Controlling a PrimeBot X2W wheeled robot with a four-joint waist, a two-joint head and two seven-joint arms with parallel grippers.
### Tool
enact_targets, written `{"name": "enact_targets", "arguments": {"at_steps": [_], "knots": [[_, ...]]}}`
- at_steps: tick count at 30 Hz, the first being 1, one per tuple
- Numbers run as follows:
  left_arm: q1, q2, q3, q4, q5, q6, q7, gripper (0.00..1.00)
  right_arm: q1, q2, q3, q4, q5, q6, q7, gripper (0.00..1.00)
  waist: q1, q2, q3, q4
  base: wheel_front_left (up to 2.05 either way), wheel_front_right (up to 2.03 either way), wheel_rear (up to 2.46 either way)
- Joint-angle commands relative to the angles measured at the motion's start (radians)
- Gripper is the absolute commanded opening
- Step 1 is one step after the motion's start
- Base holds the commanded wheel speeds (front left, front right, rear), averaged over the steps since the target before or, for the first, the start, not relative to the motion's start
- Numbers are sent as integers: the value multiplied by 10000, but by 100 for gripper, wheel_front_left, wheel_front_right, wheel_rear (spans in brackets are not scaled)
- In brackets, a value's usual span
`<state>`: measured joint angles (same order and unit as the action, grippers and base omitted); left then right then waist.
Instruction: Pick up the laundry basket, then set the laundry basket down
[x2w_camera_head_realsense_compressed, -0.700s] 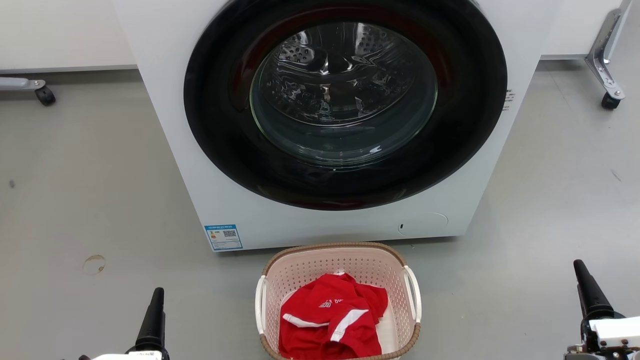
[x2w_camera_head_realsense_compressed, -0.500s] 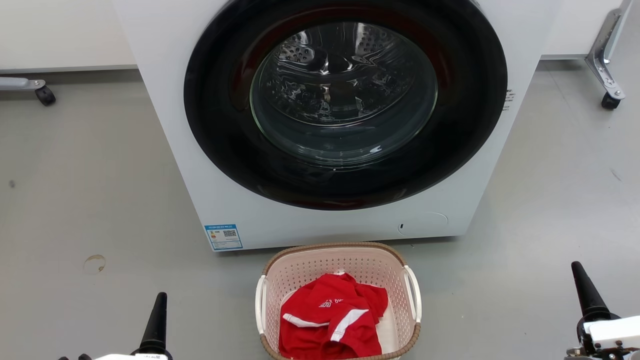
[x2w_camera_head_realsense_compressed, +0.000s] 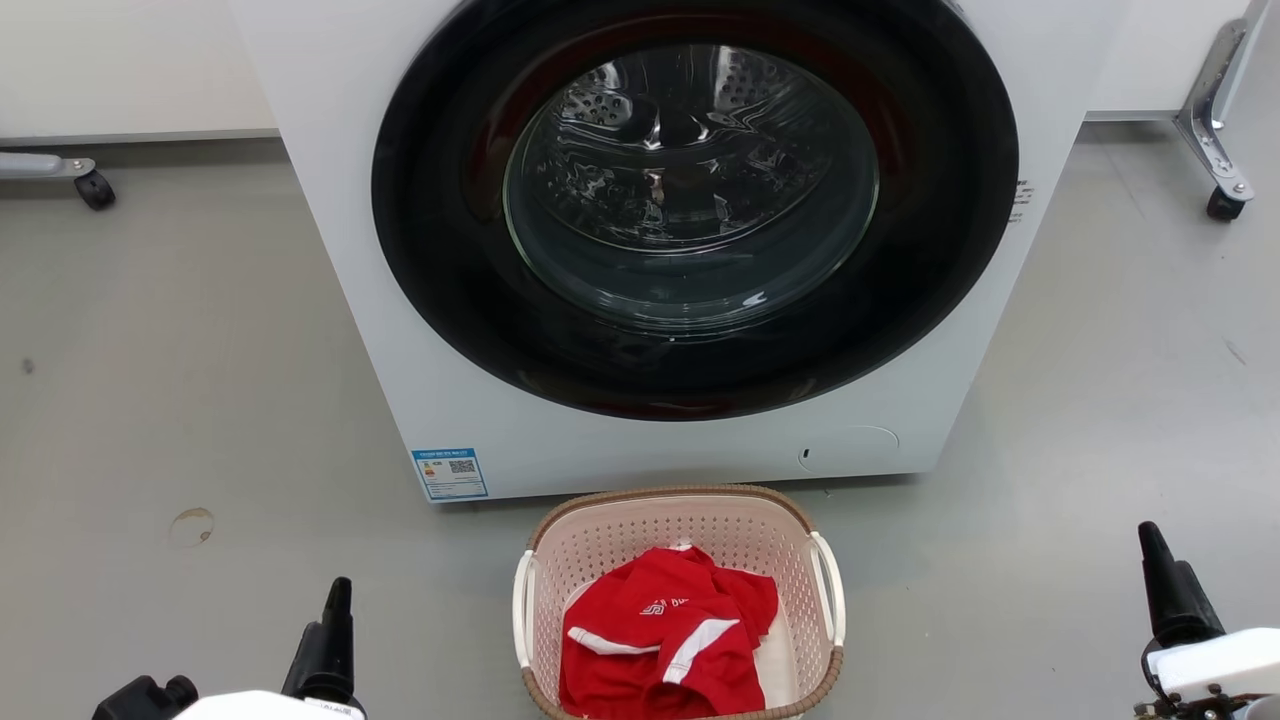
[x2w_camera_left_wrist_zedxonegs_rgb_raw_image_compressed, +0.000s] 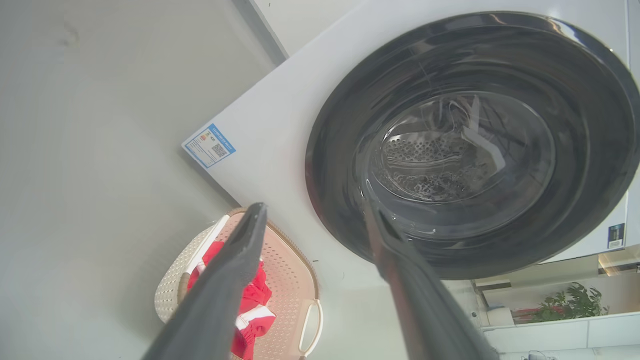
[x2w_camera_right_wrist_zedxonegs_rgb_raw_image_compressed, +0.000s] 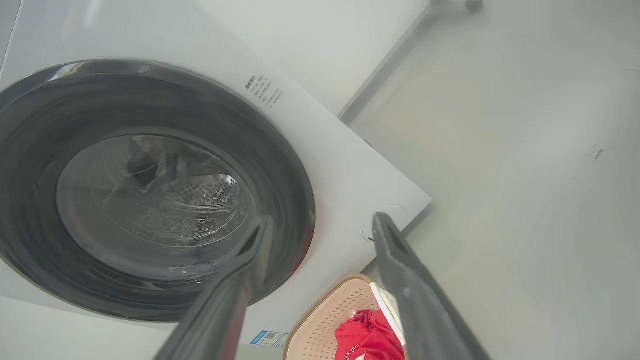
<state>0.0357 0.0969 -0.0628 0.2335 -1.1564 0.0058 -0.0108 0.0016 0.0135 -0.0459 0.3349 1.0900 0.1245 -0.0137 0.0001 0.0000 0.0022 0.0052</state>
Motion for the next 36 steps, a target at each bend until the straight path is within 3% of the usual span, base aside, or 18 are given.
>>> {"name": "enact_targets", "arguments": {"at_steps": [1,36], "knots": [[-184,225,37,-375,332,140,-145,100,-545,-241,79,-280,-382,25,-201,100,-1,0,-3,8,0,0,0],[0,971,-962,-1334,3453,1175,-1009,100,-746,-416,766,-533,-3849,41,-1062,100,-1,0,-97,107,0,0,0]]}}
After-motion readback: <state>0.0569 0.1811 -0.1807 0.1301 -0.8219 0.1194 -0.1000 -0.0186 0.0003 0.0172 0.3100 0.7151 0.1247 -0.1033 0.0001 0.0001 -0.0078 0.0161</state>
